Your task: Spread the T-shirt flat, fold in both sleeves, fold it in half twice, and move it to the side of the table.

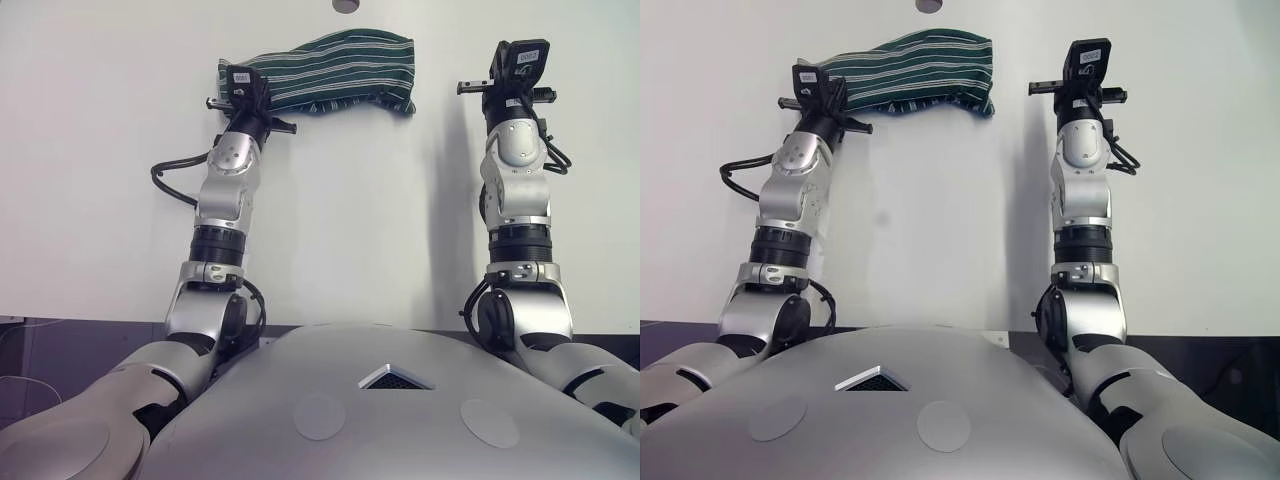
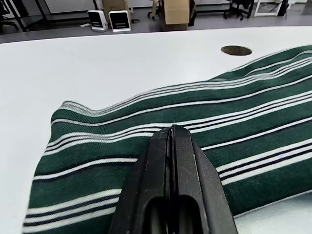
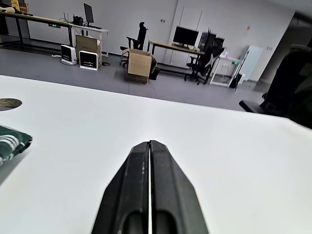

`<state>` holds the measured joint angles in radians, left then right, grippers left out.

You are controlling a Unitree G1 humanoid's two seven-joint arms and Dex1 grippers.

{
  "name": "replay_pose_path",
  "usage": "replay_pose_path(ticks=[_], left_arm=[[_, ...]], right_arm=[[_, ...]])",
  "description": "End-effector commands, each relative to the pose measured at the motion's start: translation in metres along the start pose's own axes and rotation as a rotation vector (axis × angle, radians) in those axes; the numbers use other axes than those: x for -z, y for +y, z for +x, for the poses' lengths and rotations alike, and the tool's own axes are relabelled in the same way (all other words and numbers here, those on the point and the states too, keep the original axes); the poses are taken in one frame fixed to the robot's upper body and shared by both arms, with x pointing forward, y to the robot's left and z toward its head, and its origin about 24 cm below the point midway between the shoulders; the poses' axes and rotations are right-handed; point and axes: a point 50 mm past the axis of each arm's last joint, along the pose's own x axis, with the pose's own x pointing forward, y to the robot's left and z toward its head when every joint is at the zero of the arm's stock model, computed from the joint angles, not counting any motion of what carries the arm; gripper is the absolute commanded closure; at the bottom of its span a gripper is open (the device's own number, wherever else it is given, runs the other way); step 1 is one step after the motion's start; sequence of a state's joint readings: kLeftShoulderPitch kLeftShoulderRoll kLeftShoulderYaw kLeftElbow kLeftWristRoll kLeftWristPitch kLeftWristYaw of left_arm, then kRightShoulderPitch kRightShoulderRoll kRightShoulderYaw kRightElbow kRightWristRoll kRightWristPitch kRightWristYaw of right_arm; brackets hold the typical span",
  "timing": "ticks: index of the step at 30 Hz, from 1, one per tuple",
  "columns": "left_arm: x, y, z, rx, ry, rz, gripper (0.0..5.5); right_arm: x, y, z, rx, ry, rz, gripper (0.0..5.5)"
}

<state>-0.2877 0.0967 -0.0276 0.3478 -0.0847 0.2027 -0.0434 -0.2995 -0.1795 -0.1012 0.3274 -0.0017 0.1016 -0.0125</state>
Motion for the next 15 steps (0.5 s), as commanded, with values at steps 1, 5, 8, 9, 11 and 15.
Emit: replay_pose_path(ticks=[1, 5, 8, 9, 11, 15], left_arm=[[-0.002, 0.013, 0.004, -0.011, -0.011, 0.032, 5.47], [-0.01, 0.016, 0.002, 0.073, -0.061, 0.069, 5.47], [-0.011, 0.022, 0.004, 0.087, -0.064, 0.105, 5.47], [-0.011, 0.022, 0.008, 0.088, -0.044, 0.093, 5.47], [0.002, 0.016, 0.012, 0.143, 0.068, 0.101, 5.47], [0.053, -0.009, 0.003, 0.368, 0.362, 0.164, 5.47]], right_arm=[[0.006, 0.002, 0.005, -0.049, 0.081, 0.099, 5.5], [-0.004, 0.01, 0.004, -0.255, 0.076, 0.035, 5.5], [0.001, 0.016, -0.001, -0.369, 0.108, -0.029, 5.5], [0.0, 0.018, 0.002, -0.373, 0.115, -0.018, 5.5], [-0.006, 0.024, 0.006, -0.382, 0.111, 0.013, 5.5], [-0.016, 0.04, 0.013, -0.405, 0.083, 0.017, 5.5]])
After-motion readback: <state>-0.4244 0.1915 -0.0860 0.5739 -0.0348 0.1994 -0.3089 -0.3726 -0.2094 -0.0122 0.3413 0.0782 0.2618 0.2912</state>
